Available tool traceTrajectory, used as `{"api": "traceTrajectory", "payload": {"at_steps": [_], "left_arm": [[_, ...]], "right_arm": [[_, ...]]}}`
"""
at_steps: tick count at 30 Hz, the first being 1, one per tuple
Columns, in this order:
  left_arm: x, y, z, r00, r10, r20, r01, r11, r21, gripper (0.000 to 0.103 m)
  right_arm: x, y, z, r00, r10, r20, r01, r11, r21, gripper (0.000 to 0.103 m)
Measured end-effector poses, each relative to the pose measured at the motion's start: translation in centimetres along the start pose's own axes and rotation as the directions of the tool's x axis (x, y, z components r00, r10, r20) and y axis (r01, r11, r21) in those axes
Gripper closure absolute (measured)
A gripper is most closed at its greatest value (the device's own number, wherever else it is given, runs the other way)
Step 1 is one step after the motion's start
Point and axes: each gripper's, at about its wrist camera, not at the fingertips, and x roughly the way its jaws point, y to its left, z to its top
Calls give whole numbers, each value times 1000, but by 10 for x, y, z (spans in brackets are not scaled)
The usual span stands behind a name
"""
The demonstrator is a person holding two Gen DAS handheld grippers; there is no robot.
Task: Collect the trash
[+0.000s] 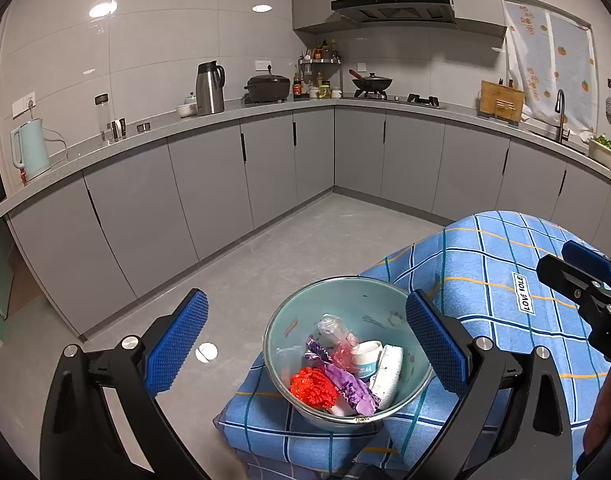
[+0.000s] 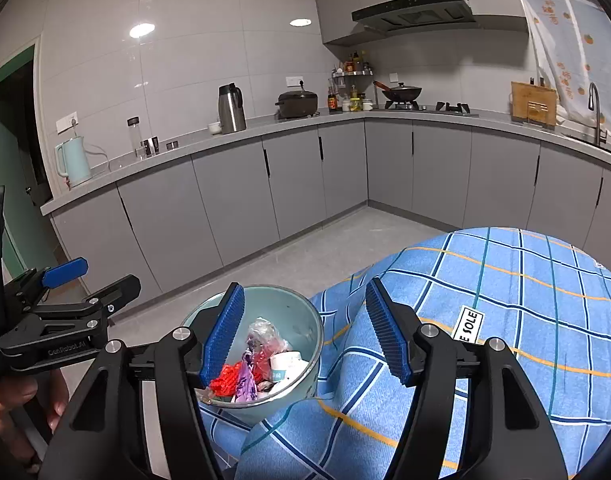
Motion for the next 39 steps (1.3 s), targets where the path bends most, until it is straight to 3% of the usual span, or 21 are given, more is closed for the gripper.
{"api": "traceTrajectory", "payload": {"at_steps": [24,39], "left_arm": [[4,6,5,1000,-7,-23,7,1000,-14,5],[7,-1,2,999,38,-32,-38,999,27,5]], "right_arm": [[-6,4,6,1000,-1,17,1,1000,-4,37],[-9,4,8,1000,-8,22,8,1000,-5,36]]}}
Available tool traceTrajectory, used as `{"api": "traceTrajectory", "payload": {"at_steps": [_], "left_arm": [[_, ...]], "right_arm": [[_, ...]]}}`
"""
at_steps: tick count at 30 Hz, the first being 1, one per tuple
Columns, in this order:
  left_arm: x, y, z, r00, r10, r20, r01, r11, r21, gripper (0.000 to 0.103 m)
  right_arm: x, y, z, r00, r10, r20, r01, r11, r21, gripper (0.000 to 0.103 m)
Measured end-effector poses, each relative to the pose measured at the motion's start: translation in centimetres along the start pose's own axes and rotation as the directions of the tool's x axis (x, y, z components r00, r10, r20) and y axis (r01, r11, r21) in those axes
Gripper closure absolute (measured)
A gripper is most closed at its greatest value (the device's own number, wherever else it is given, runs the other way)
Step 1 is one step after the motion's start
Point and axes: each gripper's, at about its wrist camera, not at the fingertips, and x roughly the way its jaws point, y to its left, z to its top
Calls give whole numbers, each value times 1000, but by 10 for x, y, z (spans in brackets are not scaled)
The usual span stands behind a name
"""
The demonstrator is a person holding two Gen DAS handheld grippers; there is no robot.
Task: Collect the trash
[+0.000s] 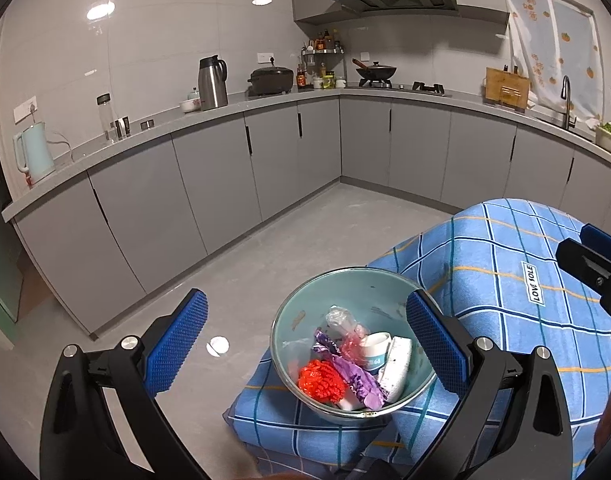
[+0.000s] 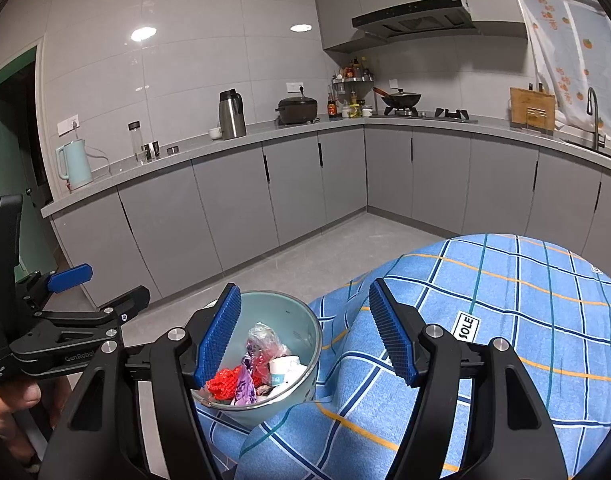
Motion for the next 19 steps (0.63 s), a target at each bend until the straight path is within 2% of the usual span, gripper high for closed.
{"api": "traceTrajectory", "payload": {"at_steps": [9,19], "left_arm": [[-6,1,0,999,9,35,-9,1000,10,5],[-5,6,1,1000,-22,17,23,999,-25,5]], "right_arm": [[-2,-1,0,1000,-4,5,4,1000,-4,36],[-2,-2,-2,1000,-3,6,3,1000,-1,33]]}}
